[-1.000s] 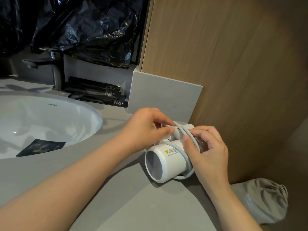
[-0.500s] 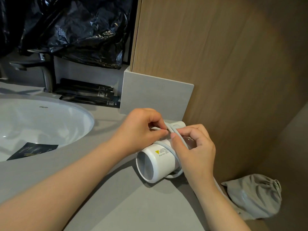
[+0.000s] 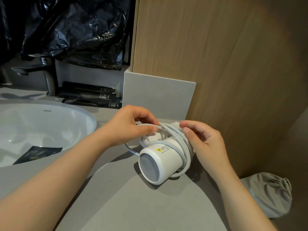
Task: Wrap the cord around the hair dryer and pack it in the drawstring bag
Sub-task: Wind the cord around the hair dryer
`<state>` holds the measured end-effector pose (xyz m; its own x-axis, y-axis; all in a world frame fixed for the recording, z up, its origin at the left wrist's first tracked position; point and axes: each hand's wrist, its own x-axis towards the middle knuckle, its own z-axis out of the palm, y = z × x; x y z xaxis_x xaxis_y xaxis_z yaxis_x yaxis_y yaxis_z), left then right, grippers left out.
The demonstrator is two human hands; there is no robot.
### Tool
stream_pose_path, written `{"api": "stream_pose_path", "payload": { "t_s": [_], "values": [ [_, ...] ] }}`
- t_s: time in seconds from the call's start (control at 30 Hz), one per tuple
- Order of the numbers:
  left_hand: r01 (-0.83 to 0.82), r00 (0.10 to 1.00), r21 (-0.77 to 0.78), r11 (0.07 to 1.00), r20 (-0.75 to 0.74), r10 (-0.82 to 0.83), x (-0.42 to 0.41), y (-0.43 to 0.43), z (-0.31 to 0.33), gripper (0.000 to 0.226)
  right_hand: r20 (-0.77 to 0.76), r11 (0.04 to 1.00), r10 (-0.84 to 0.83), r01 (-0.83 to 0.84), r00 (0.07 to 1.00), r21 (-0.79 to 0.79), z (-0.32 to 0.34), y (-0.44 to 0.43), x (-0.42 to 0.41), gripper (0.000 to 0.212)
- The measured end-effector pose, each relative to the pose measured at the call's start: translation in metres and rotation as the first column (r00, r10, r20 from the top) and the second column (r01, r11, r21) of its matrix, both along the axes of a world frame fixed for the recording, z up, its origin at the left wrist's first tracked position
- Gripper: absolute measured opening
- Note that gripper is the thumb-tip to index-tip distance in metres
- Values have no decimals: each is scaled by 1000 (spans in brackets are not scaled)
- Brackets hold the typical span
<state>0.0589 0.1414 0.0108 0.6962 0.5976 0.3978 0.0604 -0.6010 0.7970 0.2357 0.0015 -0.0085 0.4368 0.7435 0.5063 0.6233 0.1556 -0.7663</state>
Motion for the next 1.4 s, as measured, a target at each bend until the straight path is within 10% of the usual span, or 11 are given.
{"api": "stream_pose_path", "payload": {
  "t_s": [0.23, 0.5, 0.8, 0.97, 1.2, 1.4],
  "values": [
    [77, 994, -264, 961, -50, -93, -11, 9, 2, 19, 30, 872, 254, -215, 967, -440, 30, 19, 12, 29],
    [10, 1000, -213, 977, -9, -12, -2, 8, -4, 12, 160, 869, 231, -129, 960, -478, 36, 27, 11, 11],
    [10, 1000, -210, 978, 6, -9, 0, 6, -6, 15, 240, 983, -45, 86, 970, -163, 10, 15, 7, 14],
    [30, 1000, -227, 973, 4, -30, 0, 3, -6, 19, -128, 993, -109, 114, 986, 29, 8, 16, 8, 16],
    [18, 999, -149, 989, -35, -23, 3, -1, -9, 20, -239, 950, -122, 183, 963, 252, 1, 10, 3, 9],
    [32, 999, -227, 973, -29, -39, 4, -3, -13, 23, -581, 908, 149, 122, 800, 402, 5, 1, -9, 10]
  ]
}}
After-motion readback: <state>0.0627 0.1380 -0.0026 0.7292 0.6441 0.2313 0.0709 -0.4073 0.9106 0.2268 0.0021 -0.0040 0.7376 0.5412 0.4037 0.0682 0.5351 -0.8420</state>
